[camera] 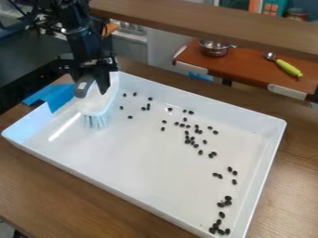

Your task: Sweep into pile

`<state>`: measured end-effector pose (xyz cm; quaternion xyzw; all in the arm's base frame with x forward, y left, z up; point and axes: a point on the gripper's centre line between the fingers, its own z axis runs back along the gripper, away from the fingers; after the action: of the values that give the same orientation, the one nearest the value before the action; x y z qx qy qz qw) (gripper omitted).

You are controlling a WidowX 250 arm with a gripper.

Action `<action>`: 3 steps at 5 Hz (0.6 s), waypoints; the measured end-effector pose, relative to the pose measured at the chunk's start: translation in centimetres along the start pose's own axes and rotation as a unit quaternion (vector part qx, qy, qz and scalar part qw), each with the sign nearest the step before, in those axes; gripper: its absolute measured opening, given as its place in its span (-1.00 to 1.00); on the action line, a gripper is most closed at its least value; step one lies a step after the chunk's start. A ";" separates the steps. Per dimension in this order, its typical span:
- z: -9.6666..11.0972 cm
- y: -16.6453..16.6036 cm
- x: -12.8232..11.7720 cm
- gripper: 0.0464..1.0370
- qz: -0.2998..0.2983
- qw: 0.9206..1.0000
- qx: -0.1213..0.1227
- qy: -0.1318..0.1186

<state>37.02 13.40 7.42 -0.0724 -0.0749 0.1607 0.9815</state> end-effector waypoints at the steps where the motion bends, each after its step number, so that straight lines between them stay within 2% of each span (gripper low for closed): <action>1: -0.6 -1.8 -0.3 -0.12 -0.017 1.000 -0.001 0.006; 3: -1.5 -5.6 -2.2 -0.12 -0.046 0.998 -0.015 0.030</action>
<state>36.94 7.21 6.61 -0.0887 -0.0507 0.1124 0.9884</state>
